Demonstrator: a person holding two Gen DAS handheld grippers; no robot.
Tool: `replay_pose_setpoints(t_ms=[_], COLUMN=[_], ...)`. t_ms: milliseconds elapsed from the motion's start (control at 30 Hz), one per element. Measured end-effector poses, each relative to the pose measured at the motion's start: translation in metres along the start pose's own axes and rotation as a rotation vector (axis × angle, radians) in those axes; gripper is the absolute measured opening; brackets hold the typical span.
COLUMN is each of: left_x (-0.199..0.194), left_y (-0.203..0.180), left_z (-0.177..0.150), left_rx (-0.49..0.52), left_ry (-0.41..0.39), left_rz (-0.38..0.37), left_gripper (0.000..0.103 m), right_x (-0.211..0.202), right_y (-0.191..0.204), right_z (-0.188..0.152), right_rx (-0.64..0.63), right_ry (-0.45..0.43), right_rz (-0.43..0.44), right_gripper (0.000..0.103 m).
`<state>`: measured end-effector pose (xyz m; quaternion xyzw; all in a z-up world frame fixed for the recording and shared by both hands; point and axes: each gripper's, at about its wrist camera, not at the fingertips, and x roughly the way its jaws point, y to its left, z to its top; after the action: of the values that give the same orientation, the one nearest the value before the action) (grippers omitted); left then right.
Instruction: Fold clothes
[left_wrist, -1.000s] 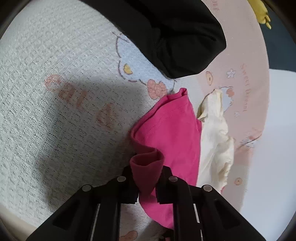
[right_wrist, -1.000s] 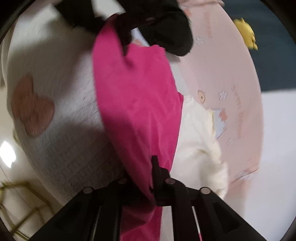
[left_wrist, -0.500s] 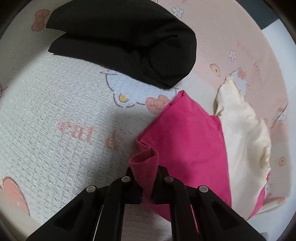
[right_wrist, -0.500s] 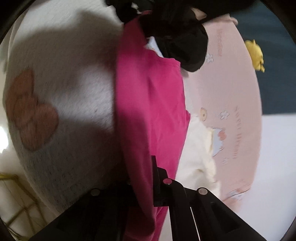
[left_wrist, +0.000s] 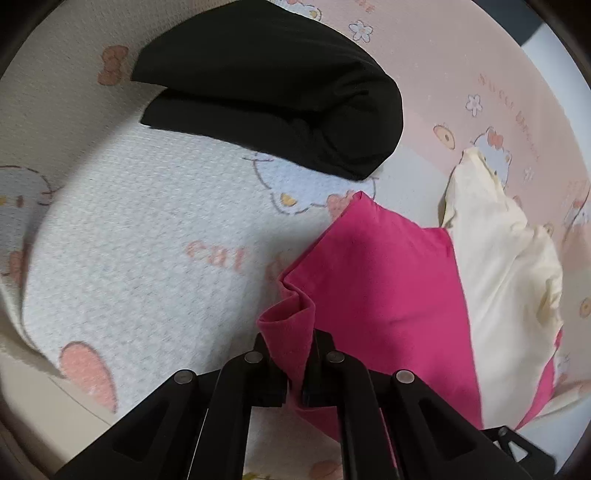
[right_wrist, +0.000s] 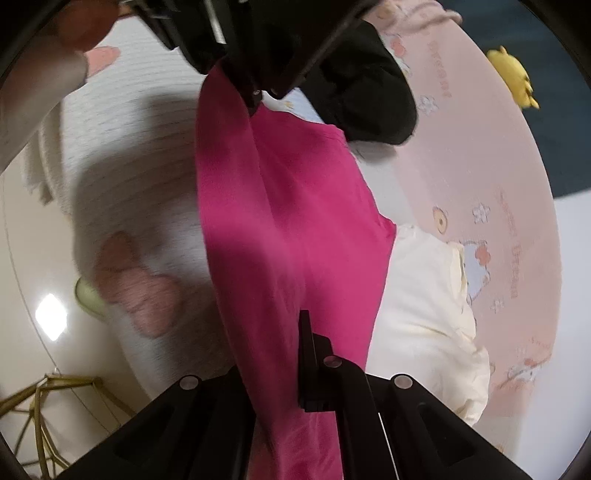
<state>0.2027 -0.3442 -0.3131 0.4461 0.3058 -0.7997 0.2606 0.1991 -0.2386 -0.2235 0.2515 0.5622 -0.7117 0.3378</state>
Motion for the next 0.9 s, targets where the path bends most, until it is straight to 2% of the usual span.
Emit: replay_pose_setpoints(t_ms=[67,167,267,367,467,500,567,633,700,733,767,833,900], left_x=[0.001,0.003,-0.005,-0.006,-0.009,-0.01,-0.013,-0.018,-0.023,-0.025,-0.027,-0.03,-0.034], left_y=[-0.016,-0.012,0.016,0.026,0.043,0.048,0.055,0.057,0.056,0.057,0.057,0.058,0.059], left_z=[-0.001,-0.007,-0.013,-0.012,-0.009,-0.009,-0.008,-0.008,-0.008,-0.008,-0.009,-0.011,-0.012], left_rx=[-0.006,-0.047,-0.091,-0.149,-0.268,-0.305,-0.356,-0.369,-0.367,-0.367,-0.367,-0.367,-0.367], left_ry=[0.008,0.042,0.058,0.078,0.094,0.098,0.102,0.103,0.102,0.1,0.098,0.094,0.09], left_rz=[0.01,-0.016,-0.063,-0.171,-0.311,-0.346,-0.404,-0.42,-0.419,-0.425,-0.431,-0.444,-0.456], left_gripper=[0.004,0.004,0.004,0.004,0.004,0.004,0.005,0.009,0.015,0.027,0.053,0.083,0.084], right_x=[-0.004,-0.008,-0.008,-0.008,-0.009,-0.01,-0.02,-0.029,-0.04,-0.043,-0.045,-0.045,-0.044], right_y=[0.005,0.014,0.02,0.02,0.019,0.019,0.016,0.014,0.013,0.014,0.014,0.015,0.014], right_z=[-0.003,-0.007,-0.009,-0.006,-0.003,-0.002,-0.002,-0.001,-0.002,-0.002,-0.003,-0.005,-0.008], right_rx=[-0.018,-0.046,-0.082,-0.113,-0.145,-0.15,-0.146,-0.145,-0.162,-0.173,-0.189,-0.216,-0.233], right_ry=[-0.003,-0.005,-0.001,-0.002,-0.003,-0.008,-0.031,-0.058,-0.099,-0.11,-0.117,-0.111,-0.104], right_rz=[0.006,0.012,-0.006,-0.018,-0.03,-0.032,-0.028,-0.029,-0.051,-0.073,-0.099,-0.138,-0.165], right_gripper=[0.0,0.001,0.001,0.002,0.004,0.01,0.03,0.062,0.065,0.065,0.066,0.067,0.067])
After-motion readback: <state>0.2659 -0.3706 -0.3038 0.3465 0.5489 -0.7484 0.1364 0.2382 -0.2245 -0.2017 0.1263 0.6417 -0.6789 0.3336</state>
